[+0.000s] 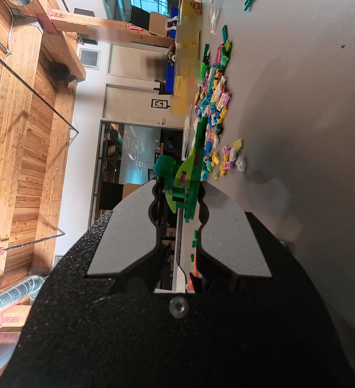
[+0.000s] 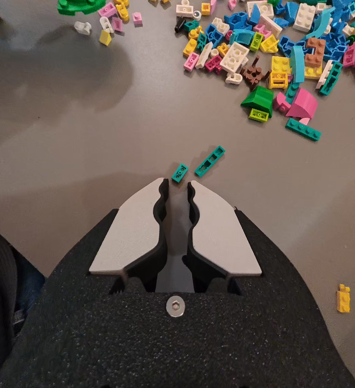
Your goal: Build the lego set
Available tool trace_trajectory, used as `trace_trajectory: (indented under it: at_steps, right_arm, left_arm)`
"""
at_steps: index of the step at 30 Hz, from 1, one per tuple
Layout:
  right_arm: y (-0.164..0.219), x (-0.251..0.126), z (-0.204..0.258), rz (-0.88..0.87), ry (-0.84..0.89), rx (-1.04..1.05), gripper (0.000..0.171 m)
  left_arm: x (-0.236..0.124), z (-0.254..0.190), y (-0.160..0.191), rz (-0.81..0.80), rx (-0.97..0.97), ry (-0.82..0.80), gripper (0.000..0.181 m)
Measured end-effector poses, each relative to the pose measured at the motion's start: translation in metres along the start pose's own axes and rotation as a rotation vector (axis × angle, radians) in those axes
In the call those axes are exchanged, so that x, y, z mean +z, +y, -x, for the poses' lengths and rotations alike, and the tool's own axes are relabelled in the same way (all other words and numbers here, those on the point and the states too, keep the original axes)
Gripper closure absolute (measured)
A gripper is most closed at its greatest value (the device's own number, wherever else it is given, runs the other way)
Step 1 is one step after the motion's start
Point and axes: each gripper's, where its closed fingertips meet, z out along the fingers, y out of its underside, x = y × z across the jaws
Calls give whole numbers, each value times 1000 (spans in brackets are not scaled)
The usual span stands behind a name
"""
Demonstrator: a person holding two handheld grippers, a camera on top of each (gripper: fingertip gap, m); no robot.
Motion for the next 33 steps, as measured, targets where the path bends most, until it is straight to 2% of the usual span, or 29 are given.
trace_trajectory:
  at_steps: [2,5,10,13,19,26,33]
  right_arm:
    - [-1,1,-3,18,35,-7,158]
    - [-3,2,-6,40,54,-63,171]
    - [-31,-2,7,-35,71,-322,171]
    - [-30,4,7,26,79,-381,165]
    - [-18,5,1,31,10,-113,156]
    - [-9,-1,-4,6,82,-44,156]
    - [-3,1,-2,-6,54,72,153]
  left_arm:
    - [0,0,-1,-2,0,3,147]
    - [0,0,-2,-7,0,1,147]
    - [0,0,-11,-35,-51,20,147]
    - [0,-3,-13,-36,-29,24,147]
    - [-1,-3,-10,-26,-24,22,148]
    - [0,-4,-12,-32,-17,27,147]
    - [1,-6,-13,-38,-7,34,147]
